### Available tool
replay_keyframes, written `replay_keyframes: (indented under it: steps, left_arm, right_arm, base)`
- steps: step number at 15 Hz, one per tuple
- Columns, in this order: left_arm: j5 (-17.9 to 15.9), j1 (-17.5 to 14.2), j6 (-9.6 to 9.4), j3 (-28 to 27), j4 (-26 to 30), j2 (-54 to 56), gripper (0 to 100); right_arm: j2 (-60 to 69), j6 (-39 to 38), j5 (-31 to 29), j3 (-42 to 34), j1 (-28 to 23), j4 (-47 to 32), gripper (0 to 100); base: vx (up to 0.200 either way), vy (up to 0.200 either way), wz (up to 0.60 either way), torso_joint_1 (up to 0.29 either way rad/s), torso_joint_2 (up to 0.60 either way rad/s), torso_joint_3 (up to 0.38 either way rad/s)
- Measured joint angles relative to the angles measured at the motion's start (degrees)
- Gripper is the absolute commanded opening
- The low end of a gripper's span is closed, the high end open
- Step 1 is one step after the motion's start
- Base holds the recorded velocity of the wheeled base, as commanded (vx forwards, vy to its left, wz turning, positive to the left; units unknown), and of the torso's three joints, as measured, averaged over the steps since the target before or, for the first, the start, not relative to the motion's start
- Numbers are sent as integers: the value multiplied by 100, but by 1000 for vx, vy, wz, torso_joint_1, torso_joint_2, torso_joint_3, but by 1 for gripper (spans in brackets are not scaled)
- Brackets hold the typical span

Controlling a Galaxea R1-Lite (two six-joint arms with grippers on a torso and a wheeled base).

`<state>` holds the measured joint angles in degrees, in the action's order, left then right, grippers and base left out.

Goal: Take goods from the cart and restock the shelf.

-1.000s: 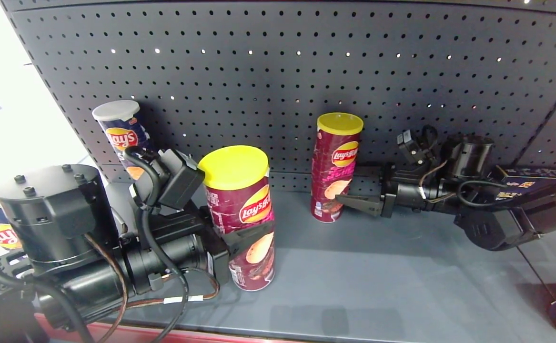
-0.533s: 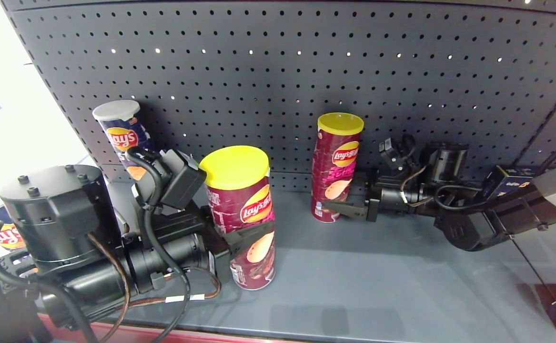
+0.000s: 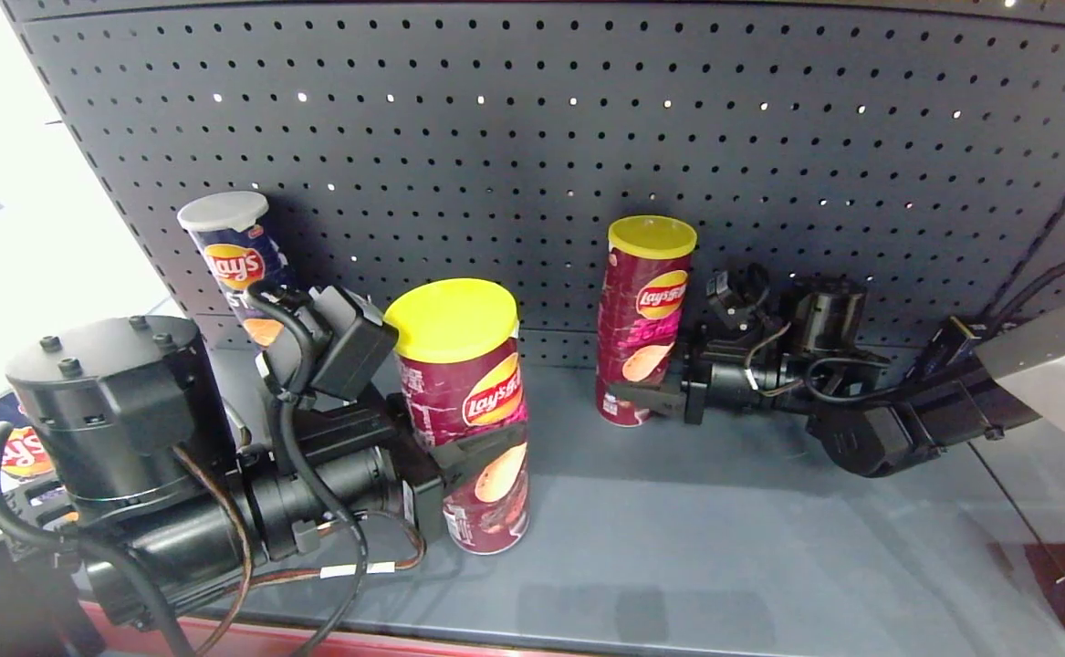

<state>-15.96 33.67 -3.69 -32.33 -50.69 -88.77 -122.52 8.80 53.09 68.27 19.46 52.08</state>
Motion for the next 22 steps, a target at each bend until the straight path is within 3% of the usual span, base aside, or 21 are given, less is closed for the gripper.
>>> replay_keyframes:
  steps: [11,17,22]
  left_arm:
    - [4,-112,0,2,-38,-41,0]
    - [4,-184,0,2,-35,-32,0]
    - [9,-350,0,9,-33,-32,0]
  right_arm:
    - [488,0,-174,-462,151,-27,0]
    - [1637,11,-812,-2221,474,674,0]
    - [2572,6,-1696,-3572,1058,1046,0]
  base:
    - [0,0,0,0,0,0]
    - [0,0,0,0,0,0]
    - [0,0,0,0,0,0]
